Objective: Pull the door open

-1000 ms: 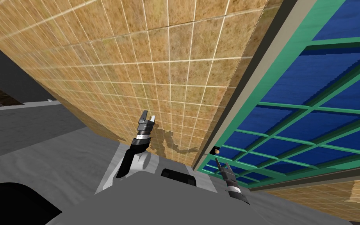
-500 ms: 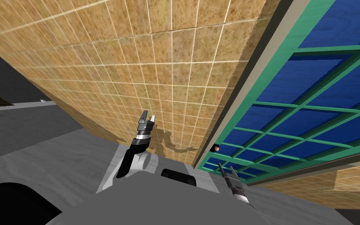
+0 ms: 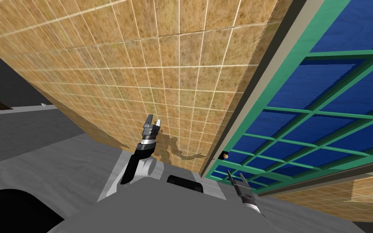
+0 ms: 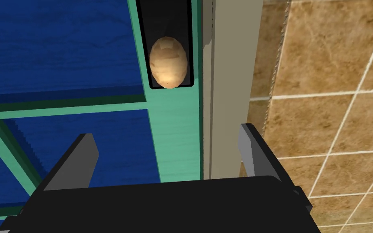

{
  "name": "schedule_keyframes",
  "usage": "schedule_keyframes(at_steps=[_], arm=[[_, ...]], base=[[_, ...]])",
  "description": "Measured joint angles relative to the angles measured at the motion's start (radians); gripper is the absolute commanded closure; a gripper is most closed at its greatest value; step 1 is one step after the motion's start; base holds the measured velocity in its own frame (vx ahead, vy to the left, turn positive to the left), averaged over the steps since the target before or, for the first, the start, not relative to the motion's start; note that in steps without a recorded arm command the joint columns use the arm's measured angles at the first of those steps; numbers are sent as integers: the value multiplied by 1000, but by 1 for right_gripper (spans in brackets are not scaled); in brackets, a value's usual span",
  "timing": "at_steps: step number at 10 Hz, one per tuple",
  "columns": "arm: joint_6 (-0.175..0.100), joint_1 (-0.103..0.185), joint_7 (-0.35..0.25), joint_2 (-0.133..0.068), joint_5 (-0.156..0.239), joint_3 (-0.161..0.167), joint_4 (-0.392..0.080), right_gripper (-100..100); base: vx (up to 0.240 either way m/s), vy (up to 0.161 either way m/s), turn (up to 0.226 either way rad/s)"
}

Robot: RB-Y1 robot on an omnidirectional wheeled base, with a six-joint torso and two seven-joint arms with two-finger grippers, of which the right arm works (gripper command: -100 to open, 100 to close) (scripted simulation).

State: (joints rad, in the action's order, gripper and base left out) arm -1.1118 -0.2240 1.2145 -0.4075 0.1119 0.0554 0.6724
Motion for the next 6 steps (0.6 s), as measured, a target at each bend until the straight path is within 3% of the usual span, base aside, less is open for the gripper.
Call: schedule_keyframes(at_steps=[4,5,6], arm=[[27,25,7,5,3,-13,-2,-100],[32,20,7,8,2,-12,2,-100],[31,16,8,10,1,-11,1,100]], base=[[193,-10,32],[47,-6,-32],[-24,12,19]])
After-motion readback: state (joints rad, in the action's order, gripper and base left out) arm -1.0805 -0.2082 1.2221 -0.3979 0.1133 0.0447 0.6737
